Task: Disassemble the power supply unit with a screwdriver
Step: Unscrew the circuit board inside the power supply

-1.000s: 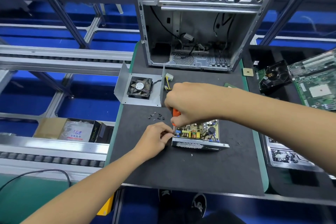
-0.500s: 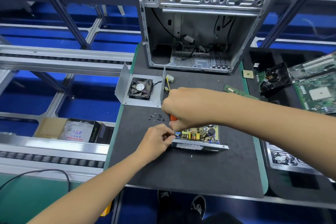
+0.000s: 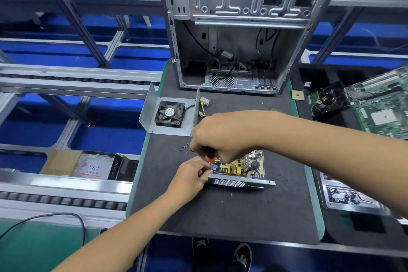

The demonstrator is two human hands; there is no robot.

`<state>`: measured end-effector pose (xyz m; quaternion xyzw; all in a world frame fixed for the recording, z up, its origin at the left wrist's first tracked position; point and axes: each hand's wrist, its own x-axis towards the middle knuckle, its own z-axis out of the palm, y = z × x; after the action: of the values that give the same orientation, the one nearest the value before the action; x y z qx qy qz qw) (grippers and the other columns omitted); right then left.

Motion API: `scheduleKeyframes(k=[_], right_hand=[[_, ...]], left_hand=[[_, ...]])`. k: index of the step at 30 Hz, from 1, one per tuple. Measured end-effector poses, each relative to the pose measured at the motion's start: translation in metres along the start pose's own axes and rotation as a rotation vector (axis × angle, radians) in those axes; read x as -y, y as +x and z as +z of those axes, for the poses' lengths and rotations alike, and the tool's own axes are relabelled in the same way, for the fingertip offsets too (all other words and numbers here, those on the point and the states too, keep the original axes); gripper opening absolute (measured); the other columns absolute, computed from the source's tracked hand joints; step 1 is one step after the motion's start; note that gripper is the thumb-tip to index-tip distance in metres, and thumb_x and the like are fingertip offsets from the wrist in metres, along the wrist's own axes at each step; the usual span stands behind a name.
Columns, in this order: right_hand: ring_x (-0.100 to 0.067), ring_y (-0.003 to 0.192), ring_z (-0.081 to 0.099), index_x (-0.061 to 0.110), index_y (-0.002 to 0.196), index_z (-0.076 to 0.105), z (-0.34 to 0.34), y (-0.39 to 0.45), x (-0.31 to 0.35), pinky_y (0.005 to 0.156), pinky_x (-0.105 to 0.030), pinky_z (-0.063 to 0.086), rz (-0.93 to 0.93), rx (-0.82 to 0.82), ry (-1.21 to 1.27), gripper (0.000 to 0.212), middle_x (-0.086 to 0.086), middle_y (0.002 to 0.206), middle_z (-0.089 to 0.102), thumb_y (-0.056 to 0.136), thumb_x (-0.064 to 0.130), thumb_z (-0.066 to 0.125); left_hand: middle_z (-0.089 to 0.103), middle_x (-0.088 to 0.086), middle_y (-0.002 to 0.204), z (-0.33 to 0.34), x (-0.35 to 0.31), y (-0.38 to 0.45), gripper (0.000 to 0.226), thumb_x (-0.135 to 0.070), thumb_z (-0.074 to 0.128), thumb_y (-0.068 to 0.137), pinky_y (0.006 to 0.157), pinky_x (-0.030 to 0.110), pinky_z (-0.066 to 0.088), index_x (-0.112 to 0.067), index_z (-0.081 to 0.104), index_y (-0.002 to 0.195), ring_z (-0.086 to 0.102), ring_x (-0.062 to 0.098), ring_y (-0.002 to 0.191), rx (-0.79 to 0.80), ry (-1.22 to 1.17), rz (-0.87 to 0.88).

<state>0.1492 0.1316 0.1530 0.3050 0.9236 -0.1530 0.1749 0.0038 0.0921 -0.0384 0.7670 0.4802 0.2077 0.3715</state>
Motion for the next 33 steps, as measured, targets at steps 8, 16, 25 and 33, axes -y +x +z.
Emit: scheduleKeyframes(k=[8, 16, 25, 33], right_hand=[[-0.013, 0.05, 0.03, 0.015, 0.062, 0.032, 0.005, 0.003, 0.022, 0.044, -0.03, 0.023, 0.164, -0.029, -0.103, 0.042, -0.002, 0.06, 0.031, 0.101, 0.029, 0.04], [-0.025, 0.084, 0.057, 0.016, 0.086, 0.047, -0.002, -0.008, 0.015, 0.068, -0.037, 0.049, 0.083, 0.079, -0.165, 0.012, -0.003, 0.085, 0.05, 0.082, 0.013, 0.058], [-0.022, 0.089, 0.057, 0.015, 0.109, 0.06, -0.001, -0.007, 0.014, 0.067, -0.033, 0.047, 0.064, 0.011, -0.021, 0.027, 0.003, 0.089, 0.063, 0.082, 0.014, 0.058], [-0.021, 0.061, 0.039, 0.009, 0.105, 0.05, 0.006, -0.008, 0.018, 0.05, -0.034, 0.029, 0.22, -0.051, -0.093, 0.021, -0.007, 0.081, 0.052, 0.103, 0.026, 0.037]], left_hand=[[0.039, -0.014, 0.044, -0.004, -0.006, 0.001, 0.022, -0.007, 0.067, 0.082, 0.048, 0.003, 0.029, -0.015, 0.064, 0.062, 0.046, -0.006, 0.051, 0.016, 0.062, -0.066], [0.057, -0.003, 0.075, -0.003, -0.006, 0.002, 0.005, -0.012, 0.067, 0.085, 0.058, 0.008, 0.03, -0.009, 0.071, 0.083, 0.043, 0.003, 0.056, 0.048, 0.028, -0.05], [0.057, -0.002, 0.075, -0.003, -0.008, 0.0, 0.004, -0.011, 0.067, 0.084, 0.061, 0.016, 0.034, -0.01, 0.07, 0.084, 0.044, 0.005, 0.059, 0.034, 0.046, -0.054], [0.052, -0.014, 0.069, -0.003, -0.007, 0.001, 0.006, -0.011, 0.068, 0.083, 0.057, 0.008, 0.033, -0.012, 0.072, 0.086, 0.048, 0.0, 0.06, 0.038, 0.043, -0.065]])
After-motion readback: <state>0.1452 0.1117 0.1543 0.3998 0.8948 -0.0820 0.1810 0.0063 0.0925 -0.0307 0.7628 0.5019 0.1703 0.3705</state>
